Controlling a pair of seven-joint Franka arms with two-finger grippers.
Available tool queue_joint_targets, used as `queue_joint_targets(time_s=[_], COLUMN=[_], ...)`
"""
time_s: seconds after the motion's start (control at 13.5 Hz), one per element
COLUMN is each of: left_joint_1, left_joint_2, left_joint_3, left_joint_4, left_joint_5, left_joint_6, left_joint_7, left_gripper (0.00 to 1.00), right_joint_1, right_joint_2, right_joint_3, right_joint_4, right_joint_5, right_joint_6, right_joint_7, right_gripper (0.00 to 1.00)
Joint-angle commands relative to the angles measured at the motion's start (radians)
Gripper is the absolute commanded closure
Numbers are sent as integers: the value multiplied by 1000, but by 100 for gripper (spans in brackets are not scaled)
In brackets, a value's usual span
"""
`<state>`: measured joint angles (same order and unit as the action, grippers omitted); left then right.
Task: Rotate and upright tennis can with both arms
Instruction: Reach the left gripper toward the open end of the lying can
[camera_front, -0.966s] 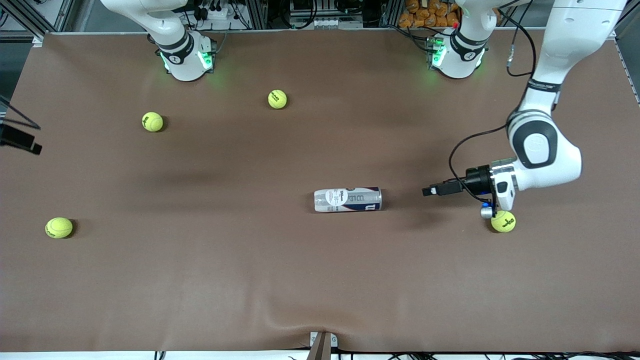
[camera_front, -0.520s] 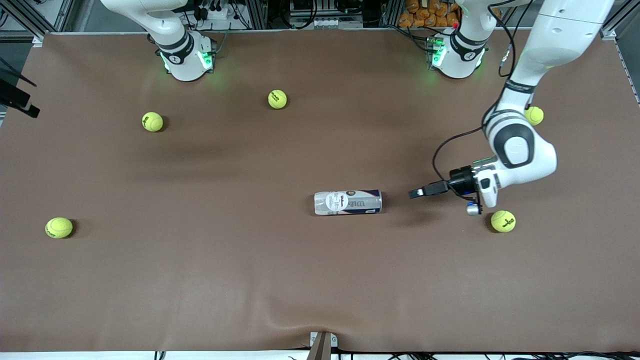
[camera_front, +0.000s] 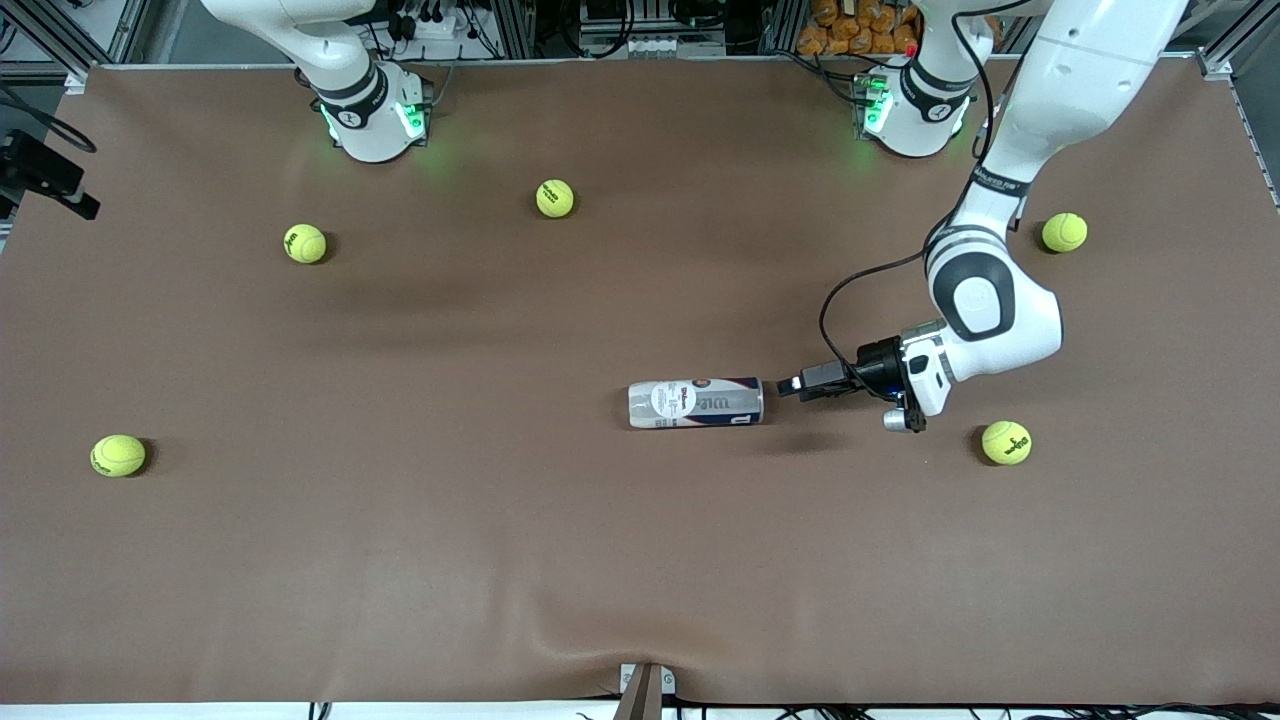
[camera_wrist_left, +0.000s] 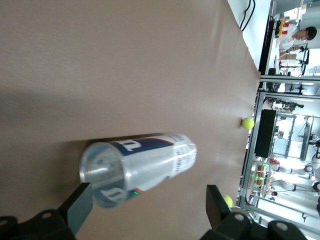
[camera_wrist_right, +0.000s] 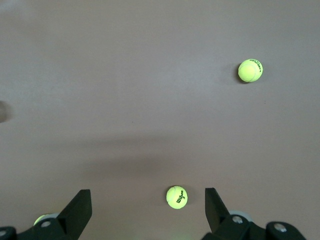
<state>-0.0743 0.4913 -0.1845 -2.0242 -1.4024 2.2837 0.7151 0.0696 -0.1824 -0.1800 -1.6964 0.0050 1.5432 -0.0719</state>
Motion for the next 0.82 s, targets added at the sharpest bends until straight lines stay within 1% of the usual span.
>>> queue_joint_targets(time_s=[0.0,0.3,0.45,0.52,0.74], left_joint_1=[5,-9,-10,-10,-10], left_joint_2=[70,93,115,134,159], left_joint_3=[-12,-13,-23,-24,-41], left_joint_4=[44,45,53,71,78], left_joint_5=[-46,-69,-99,-101,-156], left_joint_6=[4,0,-1,-1,-3], left_joint_7=[87,106,109,113,135], left_gripper=[0,0,0,0,0], right_joint_1=[-141,-137,-137,-137,-134], right_joint_2=[-35,-37,-26,-22,3], right_joint_3=[166,159,157,157,155], right_joint_4=[-34,-23,19,49,66], right_joint_5=[-19,-19,-17,-16,-16], right_joint_6=[3,-18,-57,-77,-86], right_joint_7=[15,9,3,3,1], right_gripper=[0,0,0,0,0])
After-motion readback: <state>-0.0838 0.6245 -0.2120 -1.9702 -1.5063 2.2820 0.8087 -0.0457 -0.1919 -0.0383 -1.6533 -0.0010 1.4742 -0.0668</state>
